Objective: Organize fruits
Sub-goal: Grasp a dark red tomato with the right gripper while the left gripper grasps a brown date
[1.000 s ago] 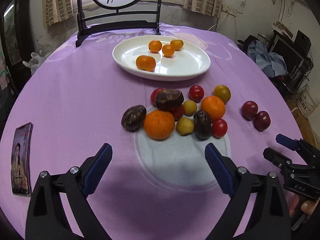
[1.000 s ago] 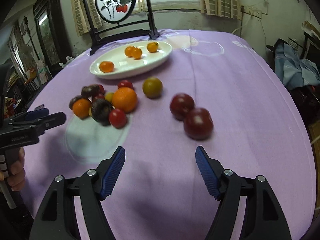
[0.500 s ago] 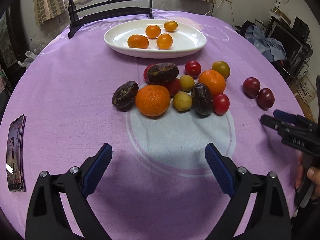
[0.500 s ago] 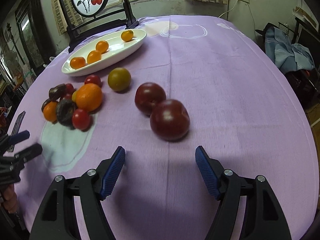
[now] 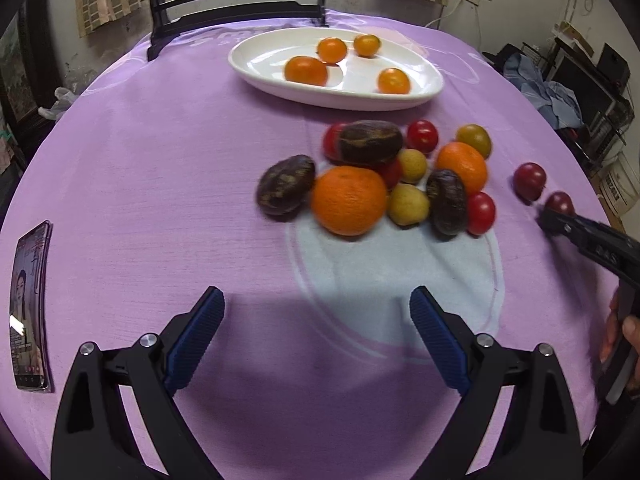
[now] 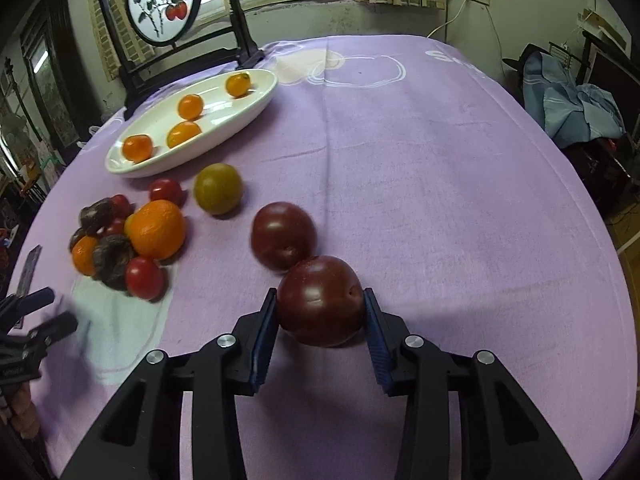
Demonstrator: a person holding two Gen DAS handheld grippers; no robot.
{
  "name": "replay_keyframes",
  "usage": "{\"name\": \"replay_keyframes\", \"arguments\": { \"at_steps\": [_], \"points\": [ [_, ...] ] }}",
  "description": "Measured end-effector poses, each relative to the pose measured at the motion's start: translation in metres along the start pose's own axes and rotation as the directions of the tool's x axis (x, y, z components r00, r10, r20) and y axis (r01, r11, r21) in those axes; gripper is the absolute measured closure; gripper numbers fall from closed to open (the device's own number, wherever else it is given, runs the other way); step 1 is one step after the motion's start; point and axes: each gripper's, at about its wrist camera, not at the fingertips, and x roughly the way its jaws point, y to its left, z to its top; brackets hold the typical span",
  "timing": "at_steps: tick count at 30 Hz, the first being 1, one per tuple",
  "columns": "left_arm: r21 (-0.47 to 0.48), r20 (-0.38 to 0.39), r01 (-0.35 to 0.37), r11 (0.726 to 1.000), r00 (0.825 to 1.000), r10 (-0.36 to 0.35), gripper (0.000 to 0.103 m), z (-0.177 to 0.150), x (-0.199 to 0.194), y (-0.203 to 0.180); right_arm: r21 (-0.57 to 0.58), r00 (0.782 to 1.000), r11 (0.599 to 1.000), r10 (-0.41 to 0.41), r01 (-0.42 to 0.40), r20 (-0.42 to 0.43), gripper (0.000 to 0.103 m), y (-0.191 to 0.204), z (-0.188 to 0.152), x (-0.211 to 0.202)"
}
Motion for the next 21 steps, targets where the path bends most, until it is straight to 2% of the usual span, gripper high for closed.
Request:
{"name": "replay_keyframes", "arguments": {
  "at_steps": [7, 11, 21],
  "points": [
    [-0.038, 0.005, -0.036, 0.999, 0.999, 0.037, 0.011, 0.014, 0.008, 0.025, -0.058, 0.993, 0.992, 0.115, -0.116, -0.014, 0.061, 0.031, -0.022, -0.015],
    [-0.048, -0.01, -0.046, 0.998, 0.999, 0.046, 0.011, 0.021, 0.016, 0.035, -0.091, 0.988, 0.984, 0.154, -0.156, -0.032, 0.061, 0.047, -0.028, -0.017],
    [0.108, 0.045, -0.157, 0.982, 0.987, 0.153, 0.019, 0.042, 0.029, 0.027, -0.125, 0.969, 0.962, 0.235, -0.244, -0.079, 0.061, 0.07, -0.029, -0.018]
  ]
}}
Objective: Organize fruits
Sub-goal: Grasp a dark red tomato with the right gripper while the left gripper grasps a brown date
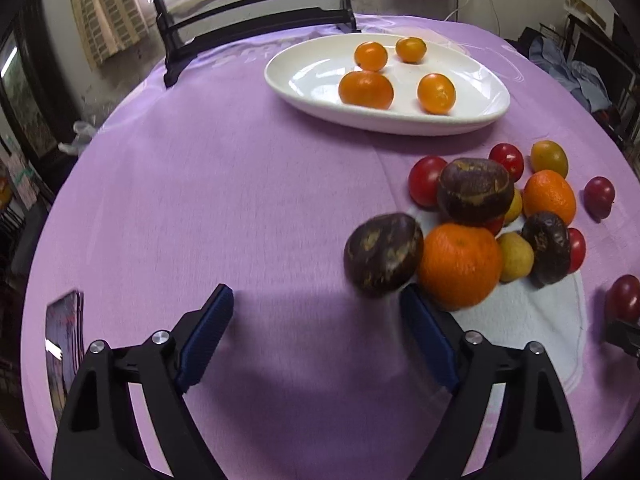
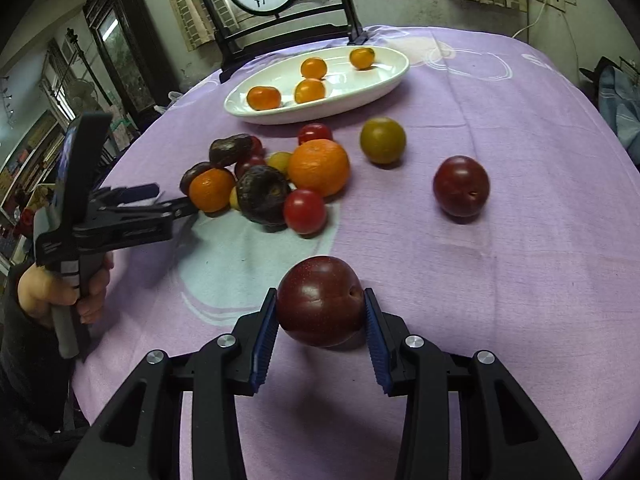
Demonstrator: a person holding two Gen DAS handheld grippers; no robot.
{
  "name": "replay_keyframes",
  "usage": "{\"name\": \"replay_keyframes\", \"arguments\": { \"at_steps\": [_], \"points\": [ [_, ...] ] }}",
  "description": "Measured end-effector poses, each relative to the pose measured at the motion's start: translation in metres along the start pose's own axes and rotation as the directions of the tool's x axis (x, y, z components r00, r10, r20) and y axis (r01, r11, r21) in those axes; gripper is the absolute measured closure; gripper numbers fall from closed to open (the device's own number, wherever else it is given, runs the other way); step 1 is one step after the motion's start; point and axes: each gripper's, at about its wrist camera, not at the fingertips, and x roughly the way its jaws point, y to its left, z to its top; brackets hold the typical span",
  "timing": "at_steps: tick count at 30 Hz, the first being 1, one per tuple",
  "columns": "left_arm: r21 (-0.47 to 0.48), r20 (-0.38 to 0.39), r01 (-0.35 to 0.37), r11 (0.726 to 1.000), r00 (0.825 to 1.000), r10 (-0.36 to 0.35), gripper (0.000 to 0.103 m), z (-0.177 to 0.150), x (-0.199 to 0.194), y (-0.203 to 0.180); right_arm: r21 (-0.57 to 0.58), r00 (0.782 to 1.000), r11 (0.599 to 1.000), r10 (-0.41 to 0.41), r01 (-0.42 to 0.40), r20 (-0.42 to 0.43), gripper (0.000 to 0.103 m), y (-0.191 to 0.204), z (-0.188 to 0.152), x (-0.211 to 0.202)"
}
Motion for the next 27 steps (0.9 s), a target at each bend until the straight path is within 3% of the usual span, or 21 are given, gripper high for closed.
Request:
{"name": "replay_keyframes", "arguments": {
  "at_steps": [3, 5, 6, 9, 13, 18, 23, 27],
  "points": [
    [0.021, 0.019, 0.008, 1.0, 1.0, -0.008, 0.03, 0.008, 0.002, -0.004, -0.008, 1.0, 1.0, 0.003, -0.003, -0.007, 0.061, 0.004, 0.002, 0.003],
    [0.027, 0.029, 0.054, 0.998, 0.998, -0.055, 0.076, 0.013, 0.003, -0.007, -0.01, 1.0, 1.0, 0.004, -0.004, -0.008, 0.061, 0.005, 0.001, 0.003],
    [0.031, 0.032, 0.067, 0.997, 0.997, -0.068, 0.079, 0.013, 0.003, -0.01, -0.01, 1.0, 1.0, 0.002, -0.003, -0.008, 0.061, 0.005, 0.002, 0.004],
    [0.047, 0.052, 0.04, 0.998, 0.998, -0.042, 0.079, 0.013, 0.003, -0.017, -0.006, 1.0, 1.0, 0.003, -0.003, -0.007, 0.061, 0.005, 0.002, 0.004],
    [-0.007, 0.037, 0.087, 0.996, 0.996, -0.087, 0.08, 0.01, -0.002, -0.007, -0.004, 1.0, 1.0, 0.011, -0.011, 0.005, 0.061, 0.003, 0.003, 0.0],
    [-0.049, 0.082, 0.132, 0.99, 0.989, -0.127, 0.08, 0.011, -0.03, 0.008, -0.006, 0.999, 1.0, 0.019, -0.019, 0.036, 0.061, 0.001, 0.011, -0.01],
    [-0.068, 0.138, 0.182, 0.981, 0.975, -0.172, 0.08, 0.033, -0.054, 0.015, -0.049, 0.995, 0.998, 0.029, -0.024, 0.098, 0.061, 0.008, 0.046, -0.022],
    [-0.084, 0.147, 0.189, 0.978, 0.973, -0.176, 0.08, 0.071, -0.046, 0.011, -0.091, 0.984, 0.996, 0.011, 0.006, 0.18, 0.061, 0.019, 0.092, -0.019]
  ]
}}
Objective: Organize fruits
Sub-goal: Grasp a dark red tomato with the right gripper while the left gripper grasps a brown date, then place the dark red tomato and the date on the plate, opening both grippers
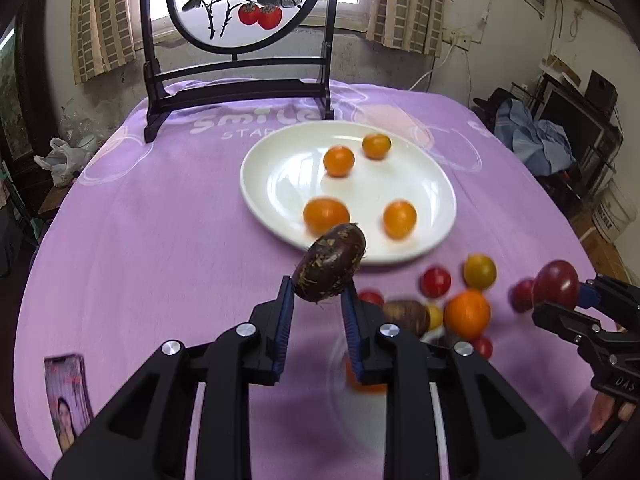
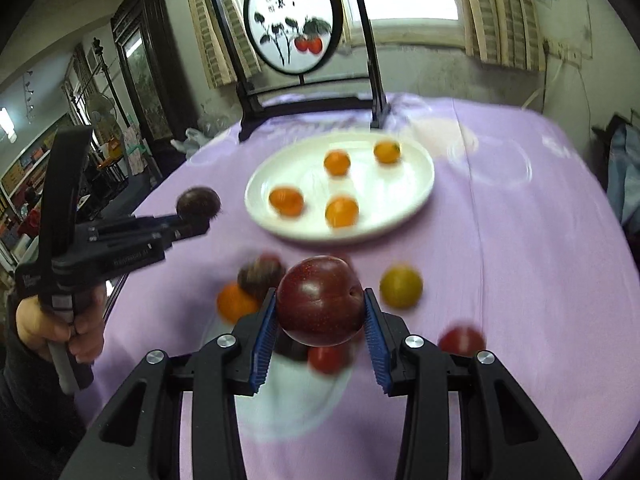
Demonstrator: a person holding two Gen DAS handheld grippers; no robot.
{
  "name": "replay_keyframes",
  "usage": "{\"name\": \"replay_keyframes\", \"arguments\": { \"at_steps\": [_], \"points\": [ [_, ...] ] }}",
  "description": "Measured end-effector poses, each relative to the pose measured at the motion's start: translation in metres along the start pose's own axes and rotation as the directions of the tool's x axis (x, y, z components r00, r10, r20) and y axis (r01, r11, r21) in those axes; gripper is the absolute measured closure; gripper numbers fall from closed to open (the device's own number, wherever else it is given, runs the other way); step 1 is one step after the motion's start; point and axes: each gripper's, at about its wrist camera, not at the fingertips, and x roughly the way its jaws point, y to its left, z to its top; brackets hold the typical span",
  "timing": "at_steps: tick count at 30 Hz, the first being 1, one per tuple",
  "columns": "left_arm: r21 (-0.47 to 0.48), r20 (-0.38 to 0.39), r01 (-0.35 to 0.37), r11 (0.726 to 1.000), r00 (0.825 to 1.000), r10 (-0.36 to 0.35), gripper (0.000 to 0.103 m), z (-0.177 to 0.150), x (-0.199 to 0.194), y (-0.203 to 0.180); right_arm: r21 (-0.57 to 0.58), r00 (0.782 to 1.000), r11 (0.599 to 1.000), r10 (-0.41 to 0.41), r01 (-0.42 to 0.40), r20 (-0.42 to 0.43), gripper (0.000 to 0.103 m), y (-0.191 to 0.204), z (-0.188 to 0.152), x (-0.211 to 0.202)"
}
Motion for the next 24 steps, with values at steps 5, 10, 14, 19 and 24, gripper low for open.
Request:
{"name": "replay_keyframes", "arguments": {
  "at_steps": [5, 10, 14, 19, 24],
  "points": [
    [-0.091, -0.055, -0.041, 0.995, 0.998, 0.036, 0.08, 0.044, 0.048, 0.01, -0.012, 0.998, 0.999, -0.052, 0.052, -0.019, 0.061, -0.005, 0.051, 0.054],
    [-0.097, -0.113, -0.087, 0.991, 0.991, 0.076, 0.08, 0.072, 0.094, 0.015, 0.033, 0.991, 0.993, -0.111, 0.114, -0.08, 0.061, -0.025, 0.075, 0.109],
    [-0.132, -0.159, -0.092, 0.987, 0.985, 0.071, 0.065, 0.082, 0.12, 0.02, 0.089, 0.987, 0.989, -0.104, 0.115, -0.124, 0.048, -0.04, 0.083, 0.137],
    [-0.13, -0.088, -0.113, 0.985, 0.991, 0.102, 0.044, 0.078, 0.099, 0.017, 0.092, 0.991, 0.989, -0.11, 0.116, -0.071, 0.04, -0.038, 0.084, 0.116],
    [-0.115, -0.062, -0.11, 0.987, 0.993, 0.103, 0.035, 0.061, 0.066, 0.01, 0.048, 0.992, 0.992, -0.113, 0.115, -0.05, 0.039, -0.028, 0.06, 0.081]
  ]
}}
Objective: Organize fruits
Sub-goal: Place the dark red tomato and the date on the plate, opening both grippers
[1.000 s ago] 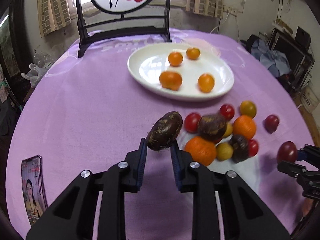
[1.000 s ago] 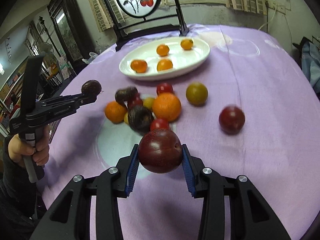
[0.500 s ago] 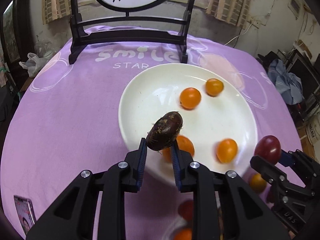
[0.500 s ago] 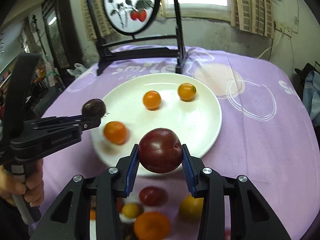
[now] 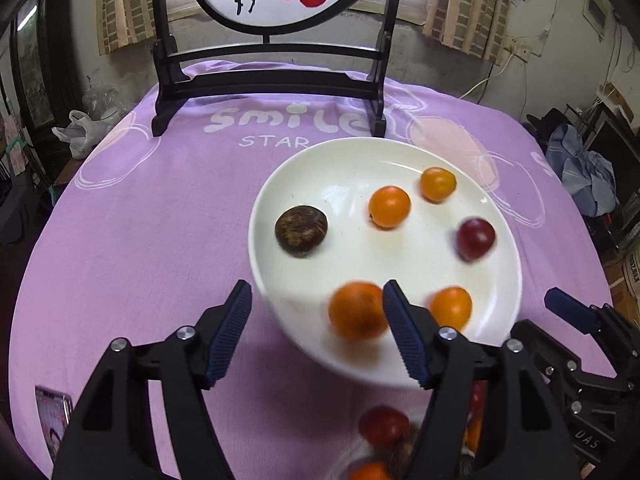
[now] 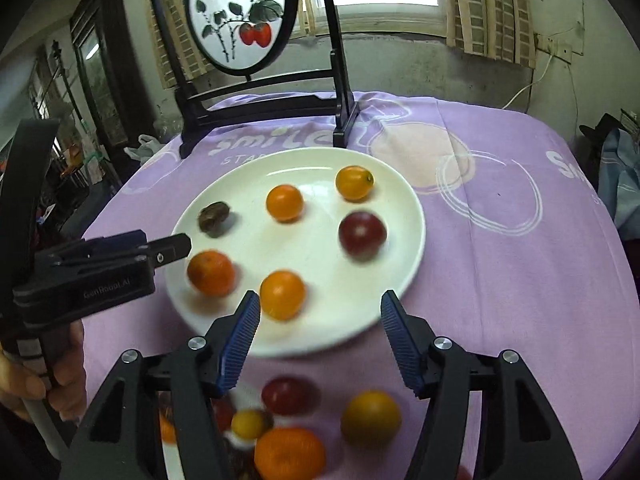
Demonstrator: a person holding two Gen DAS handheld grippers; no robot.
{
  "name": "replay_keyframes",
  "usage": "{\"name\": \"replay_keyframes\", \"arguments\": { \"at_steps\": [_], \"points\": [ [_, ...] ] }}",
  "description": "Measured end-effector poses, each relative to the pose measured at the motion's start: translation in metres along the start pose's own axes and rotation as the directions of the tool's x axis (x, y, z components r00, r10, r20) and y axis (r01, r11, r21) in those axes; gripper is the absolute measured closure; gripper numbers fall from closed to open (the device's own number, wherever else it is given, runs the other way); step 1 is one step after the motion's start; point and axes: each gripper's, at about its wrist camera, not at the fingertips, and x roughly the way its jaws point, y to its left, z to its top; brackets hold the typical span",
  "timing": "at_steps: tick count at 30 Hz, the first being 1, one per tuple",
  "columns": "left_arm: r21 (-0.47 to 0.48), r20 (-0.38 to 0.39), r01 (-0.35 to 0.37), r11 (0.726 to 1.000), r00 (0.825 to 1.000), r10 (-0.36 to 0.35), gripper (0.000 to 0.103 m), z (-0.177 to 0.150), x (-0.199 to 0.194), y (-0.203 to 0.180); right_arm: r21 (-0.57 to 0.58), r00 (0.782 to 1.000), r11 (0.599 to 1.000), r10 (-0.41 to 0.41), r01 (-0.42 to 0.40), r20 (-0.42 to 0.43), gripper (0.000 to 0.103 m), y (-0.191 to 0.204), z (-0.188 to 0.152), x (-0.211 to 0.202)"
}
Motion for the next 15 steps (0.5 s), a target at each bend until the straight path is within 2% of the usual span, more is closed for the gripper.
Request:
{"name": "replay_keyframes", "arguments": {
  "at_steps": [6, 7, 9, 15],
  "points": [
    [0.023, 0.032, 0.033, 0.999, 0.999, -0.033, 0.03, -0.045, -0.043, -0.002, -0.043, 1.0, 0.999, -0.022, 0.022, 0.009, 0.039, -0.001, -0.048, -0.039],
    [0.023, 0.035, 0.038, 0.999, 0.999, -0.039, 0.029, -0.053, -0.049, -0.002, -0.041, 1.0, 0.999, -0.023, 0.023, 0.01, 0.036, -0.002, -0.056, -0.044],
    [0.021, 0.038, 0.046, 0.999, 0.998, -0.046, 0.027, -0.07, -0.06, -0.003, -0.029, 1.0, 0.999, -0.024, 0.024, 0.013, 0.024, -0.006, -0.073, -0.055],
    [0.061, 0.044, 0.035, 0.998, 0.998, -0.038, 0.026, -0.12, -0.078, -0.015, -0.033, 0.999, 0.999, -0.036, 0.036, -0.006, 0.024, -0.008, -0.12, -0.073]
  ]
}}
